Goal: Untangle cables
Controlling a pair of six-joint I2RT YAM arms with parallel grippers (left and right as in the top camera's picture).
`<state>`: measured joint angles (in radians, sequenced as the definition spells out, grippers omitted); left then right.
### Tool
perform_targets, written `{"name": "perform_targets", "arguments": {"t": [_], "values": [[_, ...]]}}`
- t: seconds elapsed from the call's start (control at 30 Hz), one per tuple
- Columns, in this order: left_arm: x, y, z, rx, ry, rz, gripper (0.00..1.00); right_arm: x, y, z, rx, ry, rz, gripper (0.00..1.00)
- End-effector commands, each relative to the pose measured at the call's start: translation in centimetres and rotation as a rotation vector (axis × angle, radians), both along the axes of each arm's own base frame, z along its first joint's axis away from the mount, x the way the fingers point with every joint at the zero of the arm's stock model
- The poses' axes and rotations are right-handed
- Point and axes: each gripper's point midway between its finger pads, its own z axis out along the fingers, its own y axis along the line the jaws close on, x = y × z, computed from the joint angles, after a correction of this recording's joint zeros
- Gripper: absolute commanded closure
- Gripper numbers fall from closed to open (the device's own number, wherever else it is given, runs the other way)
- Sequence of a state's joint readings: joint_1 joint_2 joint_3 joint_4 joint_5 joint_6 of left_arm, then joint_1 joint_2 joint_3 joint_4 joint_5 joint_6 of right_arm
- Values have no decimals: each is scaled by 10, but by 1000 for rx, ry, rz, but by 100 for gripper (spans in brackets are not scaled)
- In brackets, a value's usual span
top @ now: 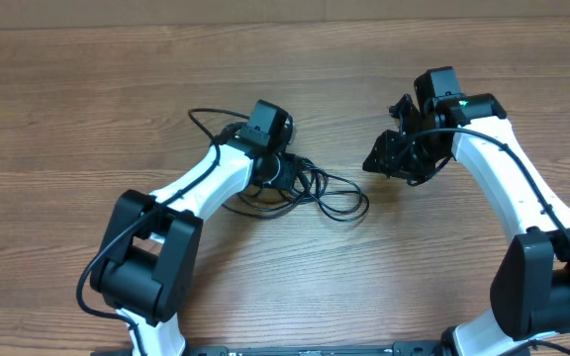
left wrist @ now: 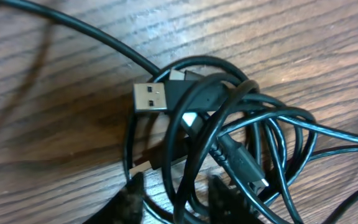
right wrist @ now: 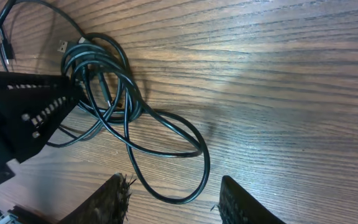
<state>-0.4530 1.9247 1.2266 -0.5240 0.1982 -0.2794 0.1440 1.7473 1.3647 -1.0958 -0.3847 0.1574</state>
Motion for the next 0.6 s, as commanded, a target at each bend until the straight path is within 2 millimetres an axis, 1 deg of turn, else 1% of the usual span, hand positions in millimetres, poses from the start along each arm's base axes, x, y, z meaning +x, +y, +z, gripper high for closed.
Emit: {"name": "perform_targets", "arguments": {"t": [0.0, 0.03, 0.2, 0.23, 0.3, 0.33, 0.4, 0.5, 0.57], "values": [[-4, -11, -9, -3, 22, -39, 76, 0, -2, 5, -3, -15, -8, 55], [-5, -11, -9, -2, 23, -40, 76, 0, -2, 5, -3, -15, -8, 55], [-6, -14, -9, -8, 25, -46, 94, 0, -2, 5, -2, -15, -8, 55], [-6, -15, -8, -14, 26, -49, 96, 0, -1, 5, 2, -15, -7, 53], [-5, -18, -2, -34, 23, -52, 96, -1, 1, 6, 16, -13, -5, 49], [-3, -20, 3, -50, 16, -56, 96, -1, 2, 7, 23, -12, -3, 47], [0, -25, 21, -85, -6, -64, 96, -1, 4, 8, 38, -12, -1, 44], [4, -33, 60, -145, -64, -77, 96, -1, 10, 11, 76, -15, 6, 43], [7, -34, 85, -171, -115, -80, 96, 0, 19, 15, 124, -20, 19, 43]]}}
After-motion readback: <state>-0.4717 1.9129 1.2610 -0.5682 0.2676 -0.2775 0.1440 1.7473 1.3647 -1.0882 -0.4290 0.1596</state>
